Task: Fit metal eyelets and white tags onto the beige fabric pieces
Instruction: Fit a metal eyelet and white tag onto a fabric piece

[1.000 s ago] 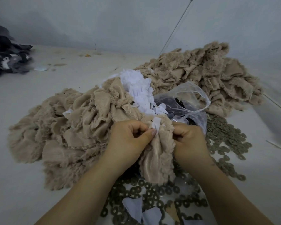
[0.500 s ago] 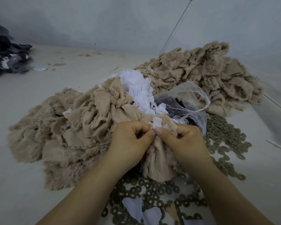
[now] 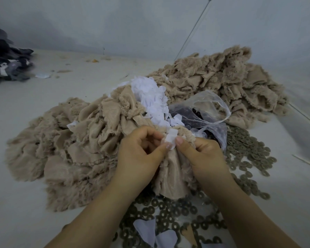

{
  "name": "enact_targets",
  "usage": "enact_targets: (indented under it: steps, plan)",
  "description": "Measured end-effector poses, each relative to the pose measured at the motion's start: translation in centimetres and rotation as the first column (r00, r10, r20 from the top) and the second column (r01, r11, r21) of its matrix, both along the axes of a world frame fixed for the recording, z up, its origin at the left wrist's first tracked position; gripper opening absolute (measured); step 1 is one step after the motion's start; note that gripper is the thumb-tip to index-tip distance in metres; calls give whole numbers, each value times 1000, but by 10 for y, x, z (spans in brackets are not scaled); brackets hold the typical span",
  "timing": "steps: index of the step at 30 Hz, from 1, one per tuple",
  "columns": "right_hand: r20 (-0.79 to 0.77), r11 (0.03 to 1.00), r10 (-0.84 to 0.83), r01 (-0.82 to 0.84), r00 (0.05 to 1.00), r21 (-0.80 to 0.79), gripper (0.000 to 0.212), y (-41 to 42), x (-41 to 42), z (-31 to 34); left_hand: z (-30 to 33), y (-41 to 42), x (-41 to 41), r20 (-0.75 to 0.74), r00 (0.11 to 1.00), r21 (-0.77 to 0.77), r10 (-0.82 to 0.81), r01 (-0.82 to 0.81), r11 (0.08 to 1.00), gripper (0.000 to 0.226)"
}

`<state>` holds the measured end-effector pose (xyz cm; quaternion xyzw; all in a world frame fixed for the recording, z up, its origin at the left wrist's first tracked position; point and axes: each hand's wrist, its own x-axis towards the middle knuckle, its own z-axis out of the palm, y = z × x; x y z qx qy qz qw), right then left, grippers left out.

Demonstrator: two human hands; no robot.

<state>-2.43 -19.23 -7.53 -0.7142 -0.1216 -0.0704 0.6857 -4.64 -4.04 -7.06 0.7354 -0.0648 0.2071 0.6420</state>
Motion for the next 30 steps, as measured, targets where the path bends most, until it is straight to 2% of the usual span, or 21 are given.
enact_targets:
  steps: [4, 8, 11, 14, 16, 18, 20, 22, 25, 30]
  plan:
    - [3, 1000, 2, -2, 1000, -17, 59, 0, -1, -1, -1, -2, 0, 17, 1000, 77, -21, 20, 997, 23]
    - [45, 998, -11, 13, 999, -54, 59, 0, -1, 0, -1, -3, 1, -33, 998, -88, 47, -50, 995, 8]
    - [33, 999, 9, -8, 999, -47, 68, 1, 0, -1, -2, -3, 3, -94, 994, -179, 47, -63, 982, 14]
    - [24, 999, 4, -3, 1000, -53, 69, 1, 0, 0, -1, -5, 1, -101, 995, -220, -7, -15, 975, 18]
    - [26, 998, -15, 16, 1000, -53, 63, 1, 0, 0, -1, -5, -1, -86, 995, -219, -48, 28, 975, 20]
    - [23, 999, -26, 27, 999, -39, 61, 1, 0, 1, -2, -3, -1, -79, 993, -196, -93, 76, 978, 11]
    - [19, 999, -20, 20, 1000, -32, 59, 0, 0, 1, -3, -3, -1, -75, 990, -156, -123, 110, 982, 22]
    - [24, 998, -9, 11, 1000, -59, 52, 0, -1, 0, -3, -5, -1, -68, 991, -152, -116, 105, 983, 29]
    - [38, 992, 12, -7, 999, -129, 34, -1, -1, -3, -3, -5, -1, -71, 994, -163, -79, 66, 984, 26]
    - [114, 986, -4, 23, 994, -163, 38, 0, -3, -3, -3, -6, -1, -53, 997, -113, -63, 56, 992, 28]
